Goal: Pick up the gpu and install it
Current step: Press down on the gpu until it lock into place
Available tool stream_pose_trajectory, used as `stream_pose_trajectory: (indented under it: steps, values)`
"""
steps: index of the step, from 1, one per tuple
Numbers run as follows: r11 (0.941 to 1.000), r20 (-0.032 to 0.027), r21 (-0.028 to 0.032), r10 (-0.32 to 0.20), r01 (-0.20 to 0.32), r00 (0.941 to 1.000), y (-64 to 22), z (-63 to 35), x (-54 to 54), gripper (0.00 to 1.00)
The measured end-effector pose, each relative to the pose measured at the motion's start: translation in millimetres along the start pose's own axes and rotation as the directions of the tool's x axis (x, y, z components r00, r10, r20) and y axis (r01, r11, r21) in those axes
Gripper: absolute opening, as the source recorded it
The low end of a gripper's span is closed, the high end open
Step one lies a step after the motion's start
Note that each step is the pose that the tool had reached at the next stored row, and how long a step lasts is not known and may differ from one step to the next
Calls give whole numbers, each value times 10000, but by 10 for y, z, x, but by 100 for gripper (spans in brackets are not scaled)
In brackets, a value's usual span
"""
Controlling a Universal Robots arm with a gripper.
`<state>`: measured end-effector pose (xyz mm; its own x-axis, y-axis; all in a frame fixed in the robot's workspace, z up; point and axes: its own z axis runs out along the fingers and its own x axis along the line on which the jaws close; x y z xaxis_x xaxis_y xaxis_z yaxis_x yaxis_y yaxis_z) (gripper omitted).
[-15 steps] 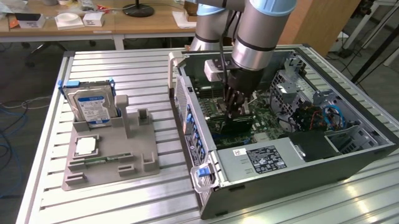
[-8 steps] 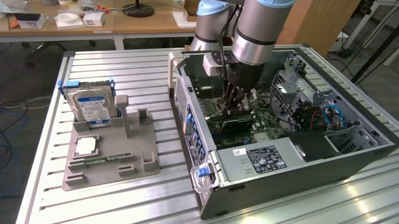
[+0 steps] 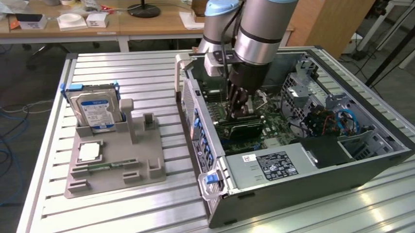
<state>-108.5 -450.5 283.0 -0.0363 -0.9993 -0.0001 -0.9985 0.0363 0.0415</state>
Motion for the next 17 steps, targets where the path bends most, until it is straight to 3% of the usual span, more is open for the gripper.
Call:
stream_pose_trajectory:
  steps: [5, 7, 17]
  values:
    - [10000, -1, 0, -1, 1, 10000, 23, 0, 2, 11]
    - [10000, 0, 32, -1, 1, 10000, 73, 3, 3, 11]
    - [10000, 1, 52, 28, -28, 10000, 293, -24, 6, 11]
